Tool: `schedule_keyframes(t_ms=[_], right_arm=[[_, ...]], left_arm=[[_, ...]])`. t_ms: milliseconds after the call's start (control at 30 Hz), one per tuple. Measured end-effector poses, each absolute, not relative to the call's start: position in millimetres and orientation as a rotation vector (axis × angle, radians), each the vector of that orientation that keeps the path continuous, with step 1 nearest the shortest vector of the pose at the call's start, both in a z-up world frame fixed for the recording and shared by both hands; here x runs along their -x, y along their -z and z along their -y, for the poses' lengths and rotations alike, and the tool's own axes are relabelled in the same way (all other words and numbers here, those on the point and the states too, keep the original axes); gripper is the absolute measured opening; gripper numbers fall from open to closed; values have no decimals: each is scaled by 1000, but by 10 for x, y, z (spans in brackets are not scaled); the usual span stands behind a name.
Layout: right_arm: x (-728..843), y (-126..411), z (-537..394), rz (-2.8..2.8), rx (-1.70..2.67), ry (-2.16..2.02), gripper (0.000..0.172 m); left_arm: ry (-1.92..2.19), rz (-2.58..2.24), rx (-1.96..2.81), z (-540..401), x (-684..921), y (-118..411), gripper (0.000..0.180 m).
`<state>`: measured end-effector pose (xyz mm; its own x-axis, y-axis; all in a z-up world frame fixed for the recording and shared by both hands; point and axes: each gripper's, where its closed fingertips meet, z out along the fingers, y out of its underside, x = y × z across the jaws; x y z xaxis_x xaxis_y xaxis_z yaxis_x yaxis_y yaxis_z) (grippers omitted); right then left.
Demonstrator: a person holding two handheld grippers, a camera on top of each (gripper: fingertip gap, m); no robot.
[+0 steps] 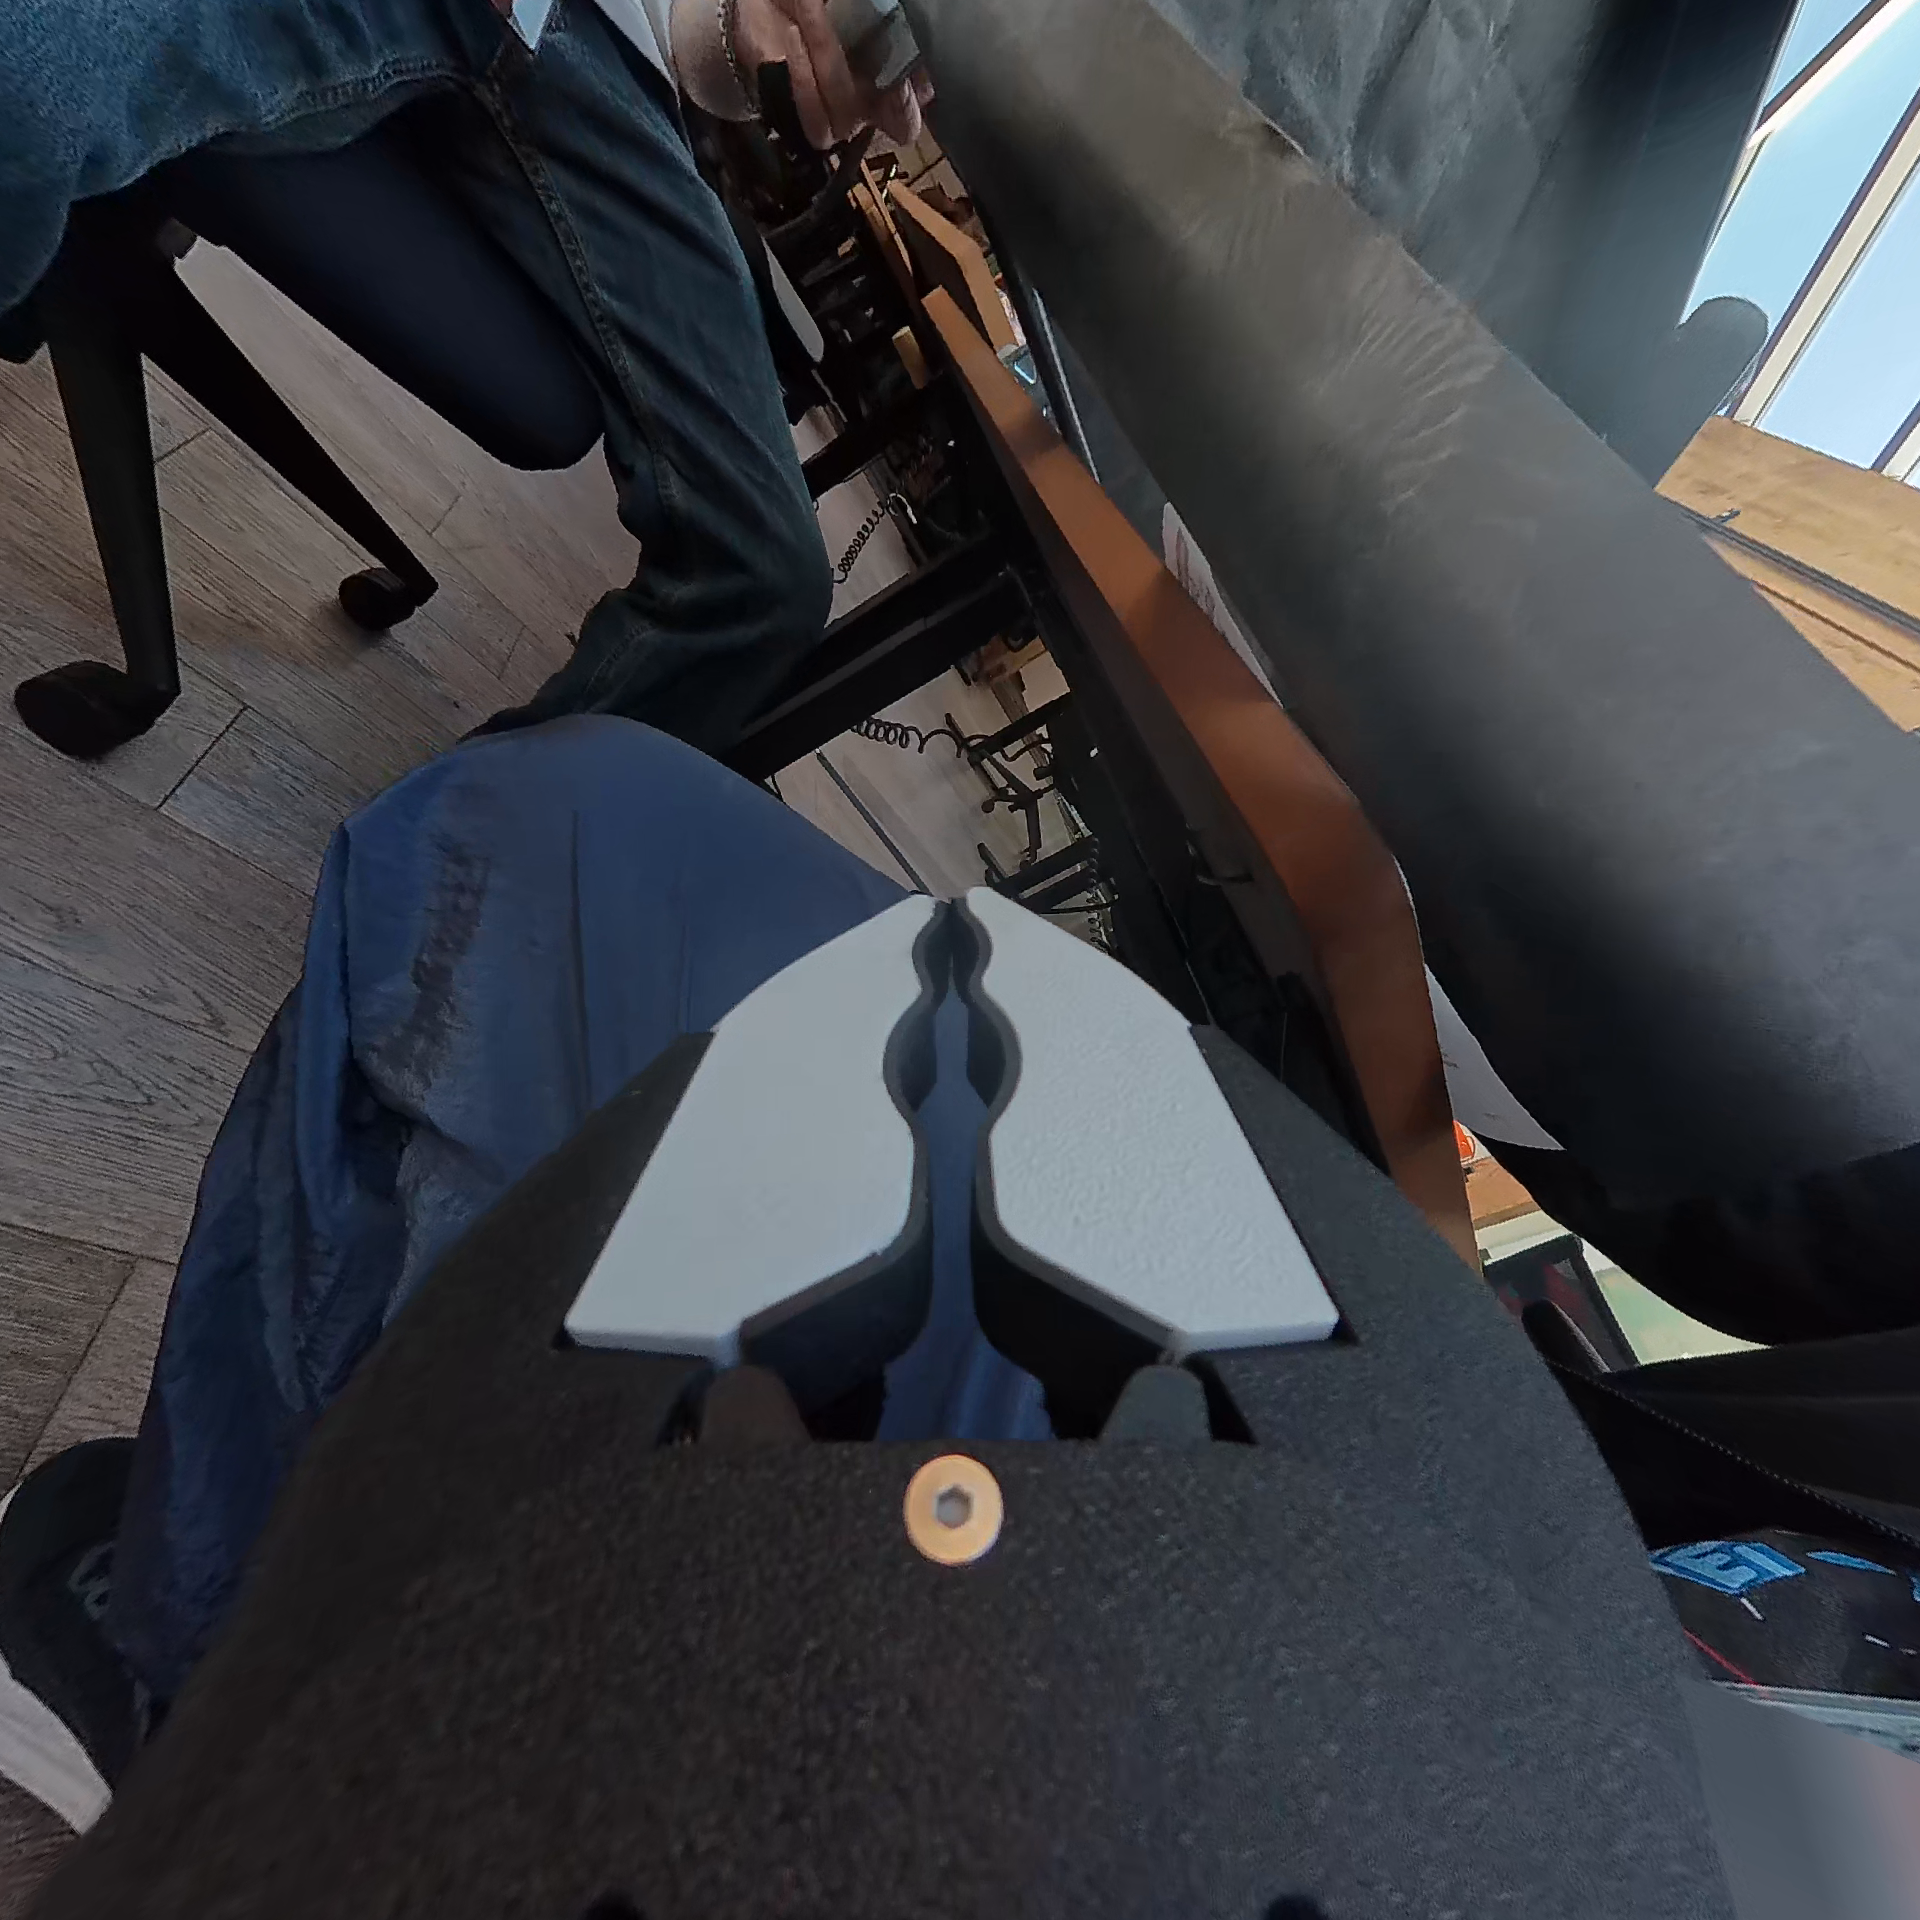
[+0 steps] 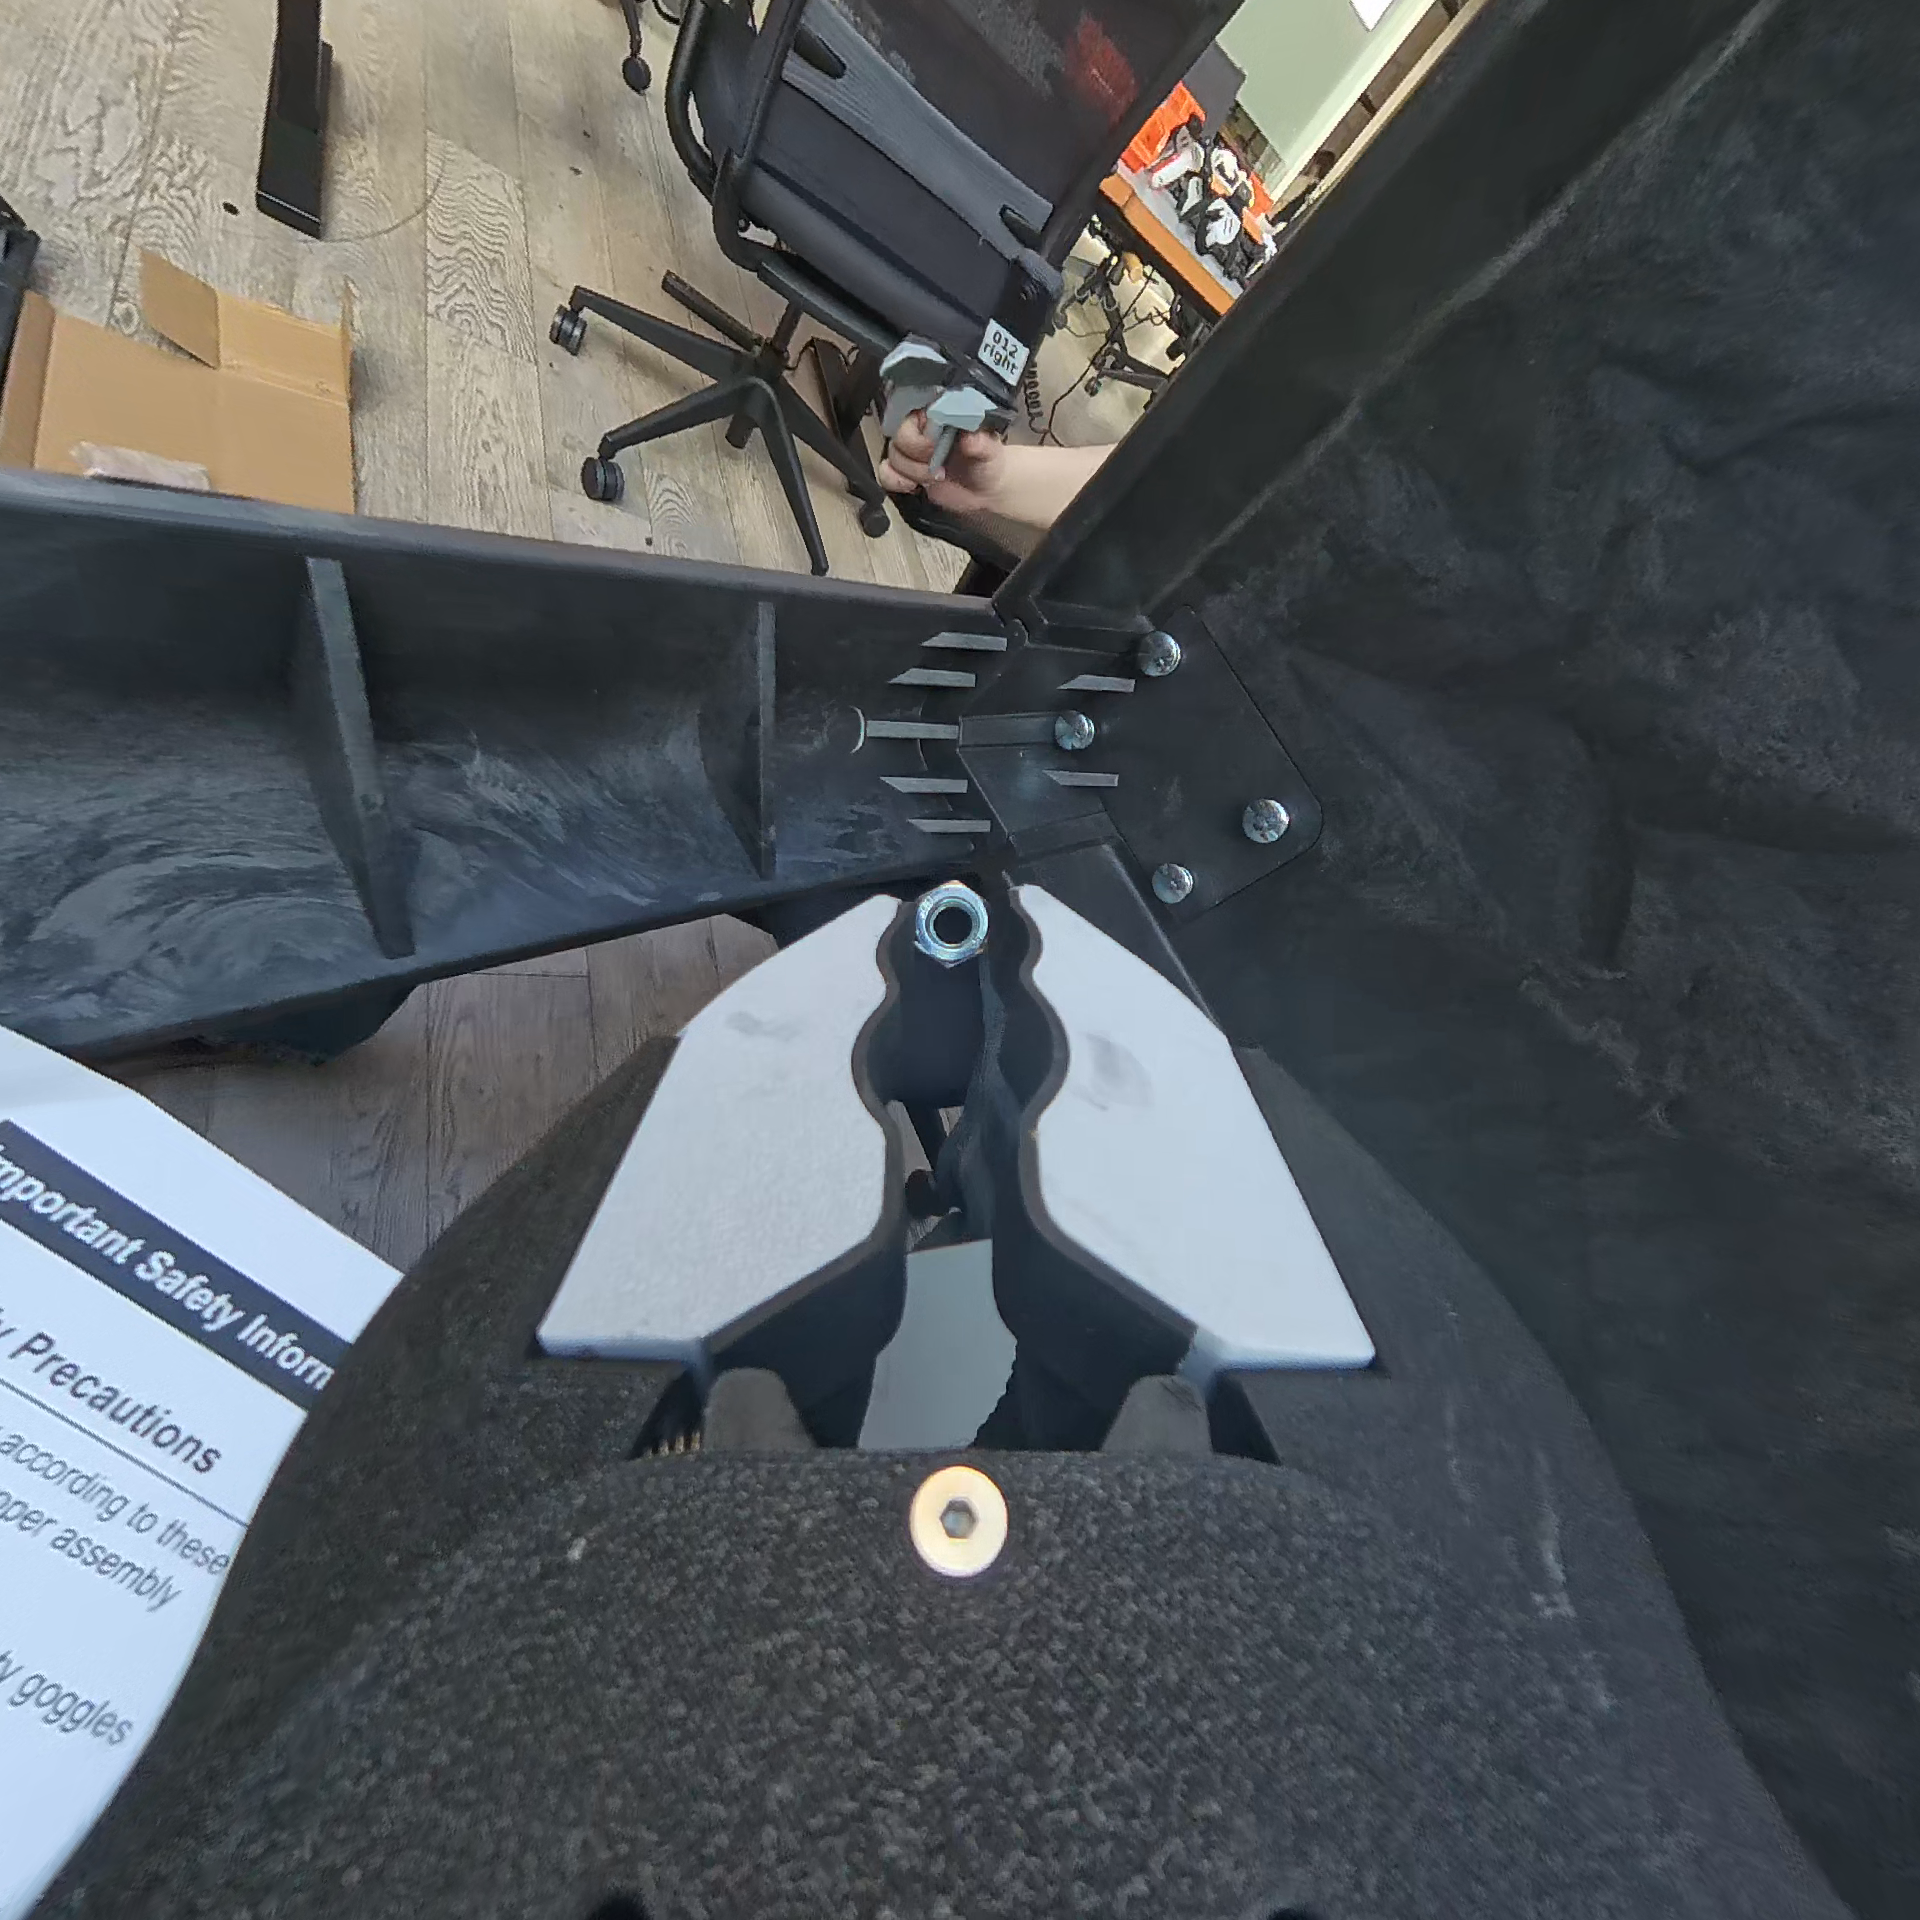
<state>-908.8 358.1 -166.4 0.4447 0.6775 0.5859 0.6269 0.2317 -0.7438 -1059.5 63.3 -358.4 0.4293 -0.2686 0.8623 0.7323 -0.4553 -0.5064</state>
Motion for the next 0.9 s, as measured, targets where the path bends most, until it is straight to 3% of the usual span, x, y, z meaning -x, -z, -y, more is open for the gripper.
schedule_keyframes(t_ms=[400,900], right_arm=[[7876,1981,-3663,1074,1678,37,14],[7689,2225,-3912,1041,1801,27,14]], left_arm=[[1290,410,1623,-676,10552,3535,0],[1280,401,1646,-664,10537,3554,0]])
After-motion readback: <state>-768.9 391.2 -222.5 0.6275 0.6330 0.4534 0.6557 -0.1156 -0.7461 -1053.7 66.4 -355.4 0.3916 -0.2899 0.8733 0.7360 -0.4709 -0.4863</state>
